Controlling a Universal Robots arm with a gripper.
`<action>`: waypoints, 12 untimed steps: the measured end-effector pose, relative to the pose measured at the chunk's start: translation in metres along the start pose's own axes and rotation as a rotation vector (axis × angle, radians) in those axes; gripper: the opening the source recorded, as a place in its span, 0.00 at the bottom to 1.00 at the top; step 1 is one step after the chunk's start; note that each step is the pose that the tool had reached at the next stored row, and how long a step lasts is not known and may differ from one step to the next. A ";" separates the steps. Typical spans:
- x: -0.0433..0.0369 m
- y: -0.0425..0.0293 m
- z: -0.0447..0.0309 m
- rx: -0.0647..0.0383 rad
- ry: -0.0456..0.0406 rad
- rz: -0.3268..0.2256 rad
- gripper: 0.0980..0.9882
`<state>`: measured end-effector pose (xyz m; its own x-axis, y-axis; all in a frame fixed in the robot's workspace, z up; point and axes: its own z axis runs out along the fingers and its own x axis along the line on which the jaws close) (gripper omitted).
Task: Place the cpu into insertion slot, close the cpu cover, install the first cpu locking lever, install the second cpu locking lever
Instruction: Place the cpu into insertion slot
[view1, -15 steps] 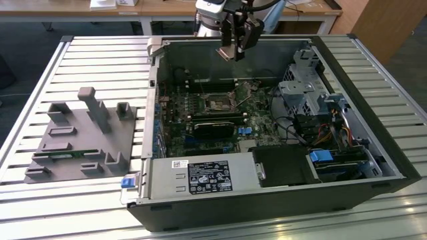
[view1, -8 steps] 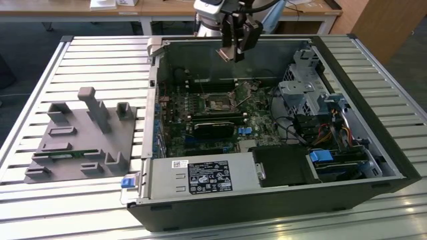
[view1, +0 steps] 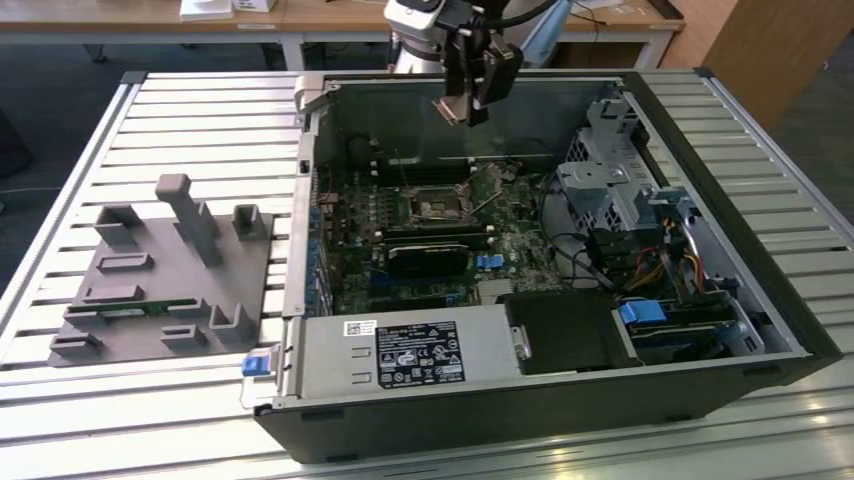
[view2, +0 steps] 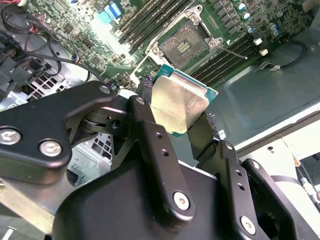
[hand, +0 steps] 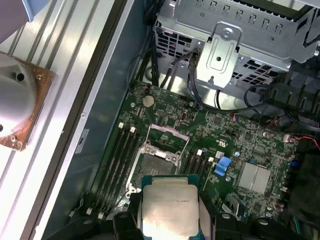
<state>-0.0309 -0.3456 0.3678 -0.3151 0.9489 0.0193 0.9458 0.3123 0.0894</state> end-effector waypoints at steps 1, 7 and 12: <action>0.0001 0.0000 0.0002 0.000 -0.0005 0.006 0.49; 0.0010 0.0001 0.0027 -0.001 -0.0068 0.070 0.49; 0.0010 -0.0001 0.0050 -0.002 -0.0091 0.095 0.49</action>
<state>-0.0310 -0.3445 0.3628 -0.2229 0.9747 0.0187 0.9713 0.2204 0.0892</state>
